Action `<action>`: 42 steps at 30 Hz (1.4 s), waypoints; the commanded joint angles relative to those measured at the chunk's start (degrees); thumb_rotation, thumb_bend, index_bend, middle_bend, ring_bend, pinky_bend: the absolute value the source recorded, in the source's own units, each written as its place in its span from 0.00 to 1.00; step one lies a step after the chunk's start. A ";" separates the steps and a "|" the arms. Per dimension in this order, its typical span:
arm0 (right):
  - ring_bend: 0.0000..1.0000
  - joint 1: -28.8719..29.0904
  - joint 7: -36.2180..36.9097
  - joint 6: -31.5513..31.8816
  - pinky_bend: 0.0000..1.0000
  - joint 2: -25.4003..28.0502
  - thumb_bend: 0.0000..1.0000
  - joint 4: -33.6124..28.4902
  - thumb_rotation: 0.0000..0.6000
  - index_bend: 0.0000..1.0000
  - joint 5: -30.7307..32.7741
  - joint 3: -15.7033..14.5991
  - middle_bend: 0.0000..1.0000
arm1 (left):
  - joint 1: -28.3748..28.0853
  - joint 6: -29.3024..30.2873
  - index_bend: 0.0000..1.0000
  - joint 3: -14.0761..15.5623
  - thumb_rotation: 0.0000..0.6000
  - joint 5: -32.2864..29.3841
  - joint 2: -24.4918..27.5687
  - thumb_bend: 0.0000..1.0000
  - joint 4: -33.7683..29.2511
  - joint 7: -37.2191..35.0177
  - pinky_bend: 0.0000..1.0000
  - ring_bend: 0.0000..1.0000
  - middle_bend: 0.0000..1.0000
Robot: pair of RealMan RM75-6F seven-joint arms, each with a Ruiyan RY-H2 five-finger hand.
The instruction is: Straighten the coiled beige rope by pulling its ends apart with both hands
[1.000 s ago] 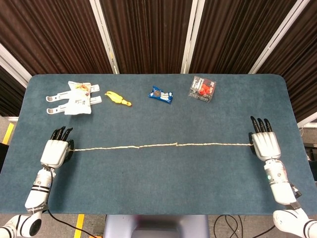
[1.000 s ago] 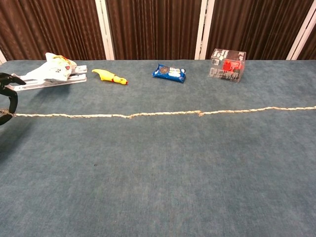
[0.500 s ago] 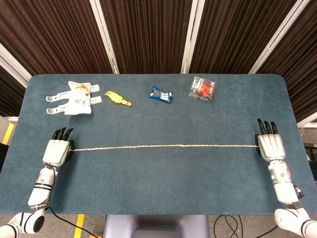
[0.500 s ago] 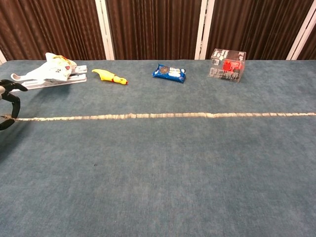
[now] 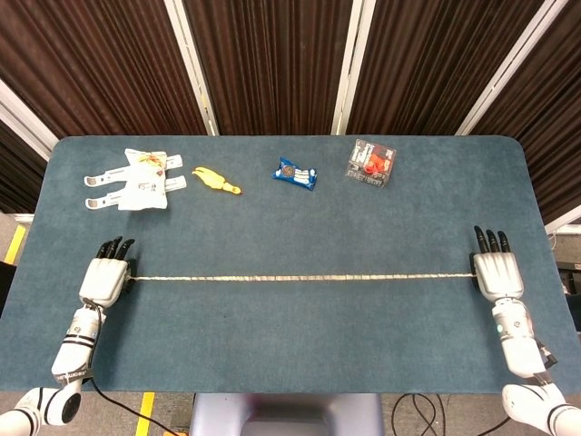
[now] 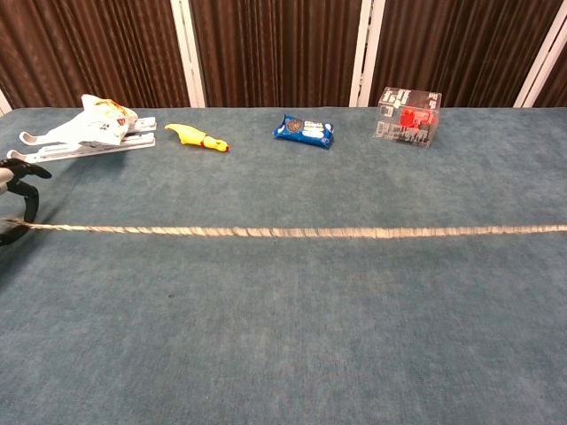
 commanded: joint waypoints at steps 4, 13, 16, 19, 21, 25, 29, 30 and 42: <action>0.00 -0.06 0.13 -0.77 0.00 -1.56 0.55 1.77 1.00 0.64 -0.55 -0.46 0.10 | -0.32 -0.54 0.51 0.73 1.00 1.12 -1.14 0.43 1.84 -1.18 0.13 0.00 0.10; 0.00 -0.10 -4.42 -3.09 0.00 -1.76 0.55 0.99 1.00 0.12 2.04 0.25 0.01 | -0.31 -1.31 0.16 0.59 1.00 0.73 -1.19 0.43 1.85 -0.65 0.13 0.00 0.07; 0.00 -0.21 -5.69 -3.40 0.00 -1.27 0.55 -0.13 1.00 0.01 3.09 0.69 0.00 | -0.22 -1.86 0.01 0.34 1.00 0.02 -0.60 0.43 1.15 0.25 0.13 0.00 0.04; 0.00 -0.48 -6.04 -2.98 0.00 -0.45 0.55 -1.50 1.00 0.00 3.46 1.00 0.00 | 0.15 -2.22 0.00 -0.23 1.00 -1.10 1.02 0.42 -1.01 0.36 0.12 0.00 0.00; 0.00 -0.88 -5.85 -1.99 0.00 0.39 0.55 -2.90 1.00 0.00 3.26 1.11 0.00 | 0.73 -1.32 0.00 -0.64 1.00 -1.20 2.62 0.41 -3.11 -1.23 0.12 0.00 0.00; 0.00 -3.42 -6.70 5.22 0.00 3.01 0.54 -8.64 1.00 0.00 2.06 1.60 0.00 | 3.28 3.85 0.00 -1.03 1.00 1.10 8.83 0.39 -11.41 -9.10 0.13 0.00 0.00; 0.00 -7.31 -5.10 14.82 0.00 6.78 0.50 -17.16 1.00 0.00 -2.14 0.80 0.00 | 6.98 11.88 0.00 0.46 1.00 6.03 15.15 0.39 -18.99 -14.50 0.11 0.00 0.00; 0.00 -8.38 -4.65 17.12 0.00 7.87 0.48 -19.30 1.00 0.00 -3.59 0.22 0.00 | 8.04 14.10 0.00 0.98 1.00 7.30 16.39 0.38 -20.48 -15.13 0.11 0.00 0.00; 0.00 -17.86 -1.71 30.64 0.00 15.02 0.44 -29.18 1.00 0.00 -17.30 -8.68 0.00 | 19.91 26.75 0.00 9.44 1.00 14.02 21.72 0.39 -26.26 -11.54 0.07 0.00 0.00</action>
